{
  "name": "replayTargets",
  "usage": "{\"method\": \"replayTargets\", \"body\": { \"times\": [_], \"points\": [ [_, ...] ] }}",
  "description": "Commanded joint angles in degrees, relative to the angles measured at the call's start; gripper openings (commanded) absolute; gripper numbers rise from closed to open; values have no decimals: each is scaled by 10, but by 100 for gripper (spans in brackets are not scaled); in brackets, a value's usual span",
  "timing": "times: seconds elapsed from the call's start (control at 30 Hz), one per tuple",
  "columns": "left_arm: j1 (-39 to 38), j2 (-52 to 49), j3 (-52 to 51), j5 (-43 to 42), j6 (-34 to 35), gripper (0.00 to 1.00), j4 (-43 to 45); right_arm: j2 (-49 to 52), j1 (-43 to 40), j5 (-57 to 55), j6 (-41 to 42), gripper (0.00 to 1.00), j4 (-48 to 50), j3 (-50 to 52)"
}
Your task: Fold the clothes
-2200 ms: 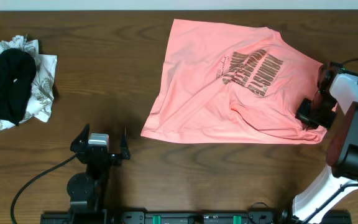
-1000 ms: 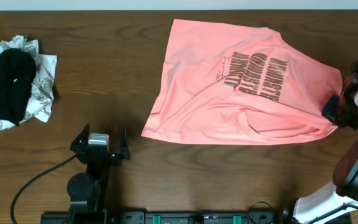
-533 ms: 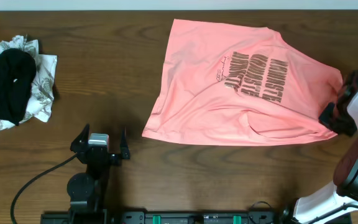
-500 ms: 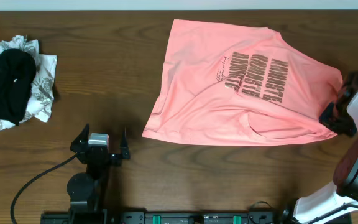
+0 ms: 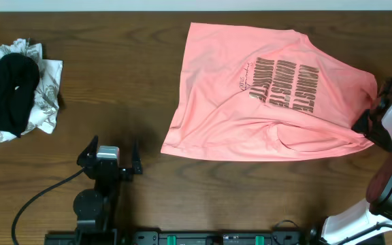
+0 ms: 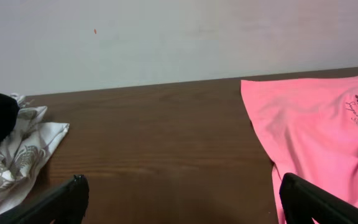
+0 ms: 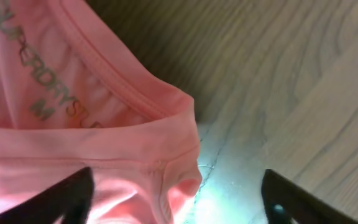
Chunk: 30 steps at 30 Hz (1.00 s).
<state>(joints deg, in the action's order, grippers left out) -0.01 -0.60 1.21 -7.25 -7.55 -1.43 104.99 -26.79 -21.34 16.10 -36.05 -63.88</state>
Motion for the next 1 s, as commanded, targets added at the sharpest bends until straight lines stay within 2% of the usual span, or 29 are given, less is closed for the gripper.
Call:
{"method": "replayTargets", "body": {
  "times": [0.0, 0.07, 0.33, 0.43, 0.5, 0.63, 0.8, 0.97],
  "points": [
    [3, 4, -10, -6, -3, 98, -19, -9, -5, -7, 2, 93, 8, 3],
    [3, 4, -10, -6, -3, 98, -19, -14, -5, 8, 1, 93, 5, -4],
    [3, 4, -10, -7, -3, 98, -17, -94, -2, 263, -94, 92, -10, -60],
    [3, 4, -10, -12, -3, 98, -9, -139, 7, 327, -115, 87, -12, -68],
    [3, 4, -10, -57, -3, 98, 4, -170, 17, 369, -115, 83, -12, -68],
    [3, 4, -3, -147, 24, 98, 22, -208, 39, 381, -140, 75, -36, -68],
    [3, -8, 47, -149, 79, 98, 7, -219, 72, 381, -145, 75, -64, -68],
    [3, -92, 161, -149, 79, 98, -83, -219, 90, 381, -145, 75, -101, -68]
  ]
}}
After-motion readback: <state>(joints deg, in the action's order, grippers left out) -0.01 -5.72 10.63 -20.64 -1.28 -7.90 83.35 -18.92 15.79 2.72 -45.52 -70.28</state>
